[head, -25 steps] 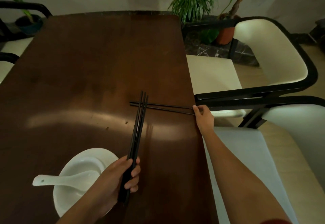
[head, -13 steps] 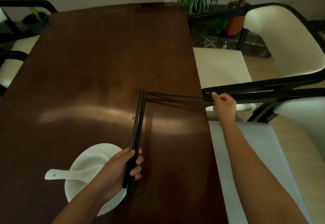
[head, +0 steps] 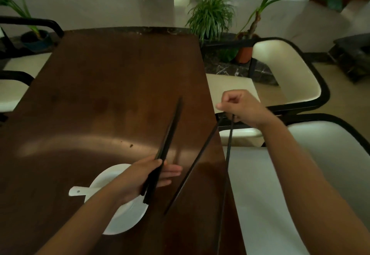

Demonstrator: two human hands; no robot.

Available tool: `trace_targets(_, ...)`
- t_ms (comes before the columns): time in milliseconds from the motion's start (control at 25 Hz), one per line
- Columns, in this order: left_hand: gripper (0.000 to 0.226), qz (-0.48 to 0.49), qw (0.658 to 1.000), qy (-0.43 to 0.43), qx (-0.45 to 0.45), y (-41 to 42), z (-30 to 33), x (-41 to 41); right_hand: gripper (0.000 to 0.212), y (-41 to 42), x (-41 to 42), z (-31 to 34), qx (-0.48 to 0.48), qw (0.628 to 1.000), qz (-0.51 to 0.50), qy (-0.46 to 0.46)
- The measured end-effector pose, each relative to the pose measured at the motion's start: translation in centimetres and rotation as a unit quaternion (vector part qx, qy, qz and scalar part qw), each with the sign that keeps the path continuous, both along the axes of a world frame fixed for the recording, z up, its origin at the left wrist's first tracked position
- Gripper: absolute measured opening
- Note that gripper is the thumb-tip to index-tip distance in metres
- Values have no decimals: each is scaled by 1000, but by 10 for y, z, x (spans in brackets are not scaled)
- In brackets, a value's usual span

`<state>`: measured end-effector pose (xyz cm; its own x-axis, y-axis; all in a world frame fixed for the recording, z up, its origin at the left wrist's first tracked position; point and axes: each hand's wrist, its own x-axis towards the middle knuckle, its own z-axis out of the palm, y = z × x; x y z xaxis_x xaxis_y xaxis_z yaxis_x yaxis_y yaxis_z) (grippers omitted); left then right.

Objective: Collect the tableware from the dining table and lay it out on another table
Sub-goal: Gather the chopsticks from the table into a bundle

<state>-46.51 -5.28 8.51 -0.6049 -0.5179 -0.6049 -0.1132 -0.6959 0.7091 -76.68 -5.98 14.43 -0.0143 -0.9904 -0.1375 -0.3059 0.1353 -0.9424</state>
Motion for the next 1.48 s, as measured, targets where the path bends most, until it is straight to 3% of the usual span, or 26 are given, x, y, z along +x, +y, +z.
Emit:
trace_targets(80, 21, -66, 997, 28, -10, 12, 11, -6, 26, -3, 18, -1, -11, 1000, 13, -11)
trace_targets(200, 24, -88, 995, 33, -34, 30, 18, -7, 28, -4, 37, -3, -20, 998, -5, -59)
trace_targets(480, 18, -42, 996, 31, -68, 61, 18, 2, 27, -3, 64, -18, -72, 987, -138, -29)
trace_targets(760, 27, 46, 997, 55, -21, 70, 16, -5, 25, 3, 94, -32, -67, 954, -277, 90)
trace_targets(800, 27, 49, 997, 61, -23, 70, 16, -5, 28, 7, 100, -31, -49, 946, -316, 58)
trace_targets(880, 26, 52, 995, 78, -26, 71, 15, -3, 48, 21, 112, -30, 51, 937, -327, -111)
trace_targets(920, 26, 49, 995, 87, -24, 72, 15, -2, 51, 32, 119, -32, 111, 935, -279, -186)
trace_targets(1000, 25, 25, 995, 99, -20, 73, 16, -1, 40, 51, 136, -37, 159, 945, -147, -246)
trace_targets(1080, 26, -11, 994, 104, -15, 73, 16, 2, 20, 62, 147, -36, 132, 950, -115, -258)
trace_targets(1200, 50, -17, 994, 105, 30, 74, 10, 13, 28, 66, 151, -16, 62, 950, -193, -237)
trace_targets(1280, 61, 51, 982, 144, 110, 77, 1, 20, 29, 68, 147, 3, -19, 948, -235, -215)
trace_targets(1480, 68, 256, 882, 308, 249, 90, -11, 4, 28, 89, 161, 49, -201, 960, -179, -72)
